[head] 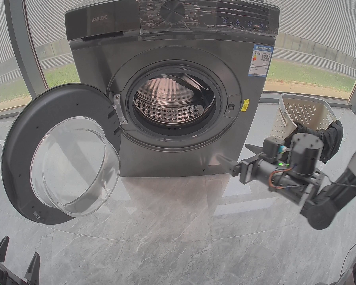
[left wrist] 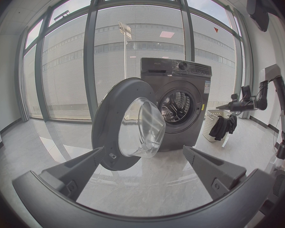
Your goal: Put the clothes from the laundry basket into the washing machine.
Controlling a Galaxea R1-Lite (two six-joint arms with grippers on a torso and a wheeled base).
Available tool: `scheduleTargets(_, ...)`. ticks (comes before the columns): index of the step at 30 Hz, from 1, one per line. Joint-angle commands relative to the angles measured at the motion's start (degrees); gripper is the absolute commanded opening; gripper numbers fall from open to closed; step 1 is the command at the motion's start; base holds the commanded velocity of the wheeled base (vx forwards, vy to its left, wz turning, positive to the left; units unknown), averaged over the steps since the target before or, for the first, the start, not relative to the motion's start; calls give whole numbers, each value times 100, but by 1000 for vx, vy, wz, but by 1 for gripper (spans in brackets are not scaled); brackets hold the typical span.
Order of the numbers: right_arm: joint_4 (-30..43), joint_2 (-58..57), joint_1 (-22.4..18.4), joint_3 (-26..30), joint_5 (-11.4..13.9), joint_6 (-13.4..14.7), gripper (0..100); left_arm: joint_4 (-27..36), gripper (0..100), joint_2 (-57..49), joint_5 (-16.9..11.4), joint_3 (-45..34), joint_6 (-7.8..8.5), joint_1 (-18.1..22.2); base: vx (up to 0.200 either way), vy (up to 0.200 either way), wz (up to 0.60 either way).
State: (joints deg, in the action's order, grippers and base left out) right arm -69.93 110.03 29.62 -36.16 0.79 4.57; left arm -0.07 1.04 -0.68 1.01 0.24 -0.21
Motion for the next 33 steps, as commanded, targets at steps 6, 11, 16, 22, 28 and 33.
scheduleTargets(6,32,-4262,-1749,2596,9,-466,100,-1,100,-104,-20,-92,-16,-6,0,0,0)
scheduleTargets(11,497,-5378,-1969,3062,35,-484,100,-1,100,-104,-28,-92,-24,-6,0,0,0)
scheduleTargets(16,1420,-6503,-2215,3378,9,-668,100,-1,100,-104,-20,-84,-33,3,160,0,0)
scheduleTargets(22,3635,-8630,-2409,3361,-53,-677,100,-1,100,-104,-20,-84,-33,-6,200,0,0)
scheduleTargets(28,6140,-10669,-2593,3238,44,-677,100,-1,100,-104,-11,-84,-33,-6,200,0,0)
scheduleTargets(33,6412,-10933,-2866,3616,176,-677,100,-1,100,-104,-11,-92,-24,3,200,0,0)
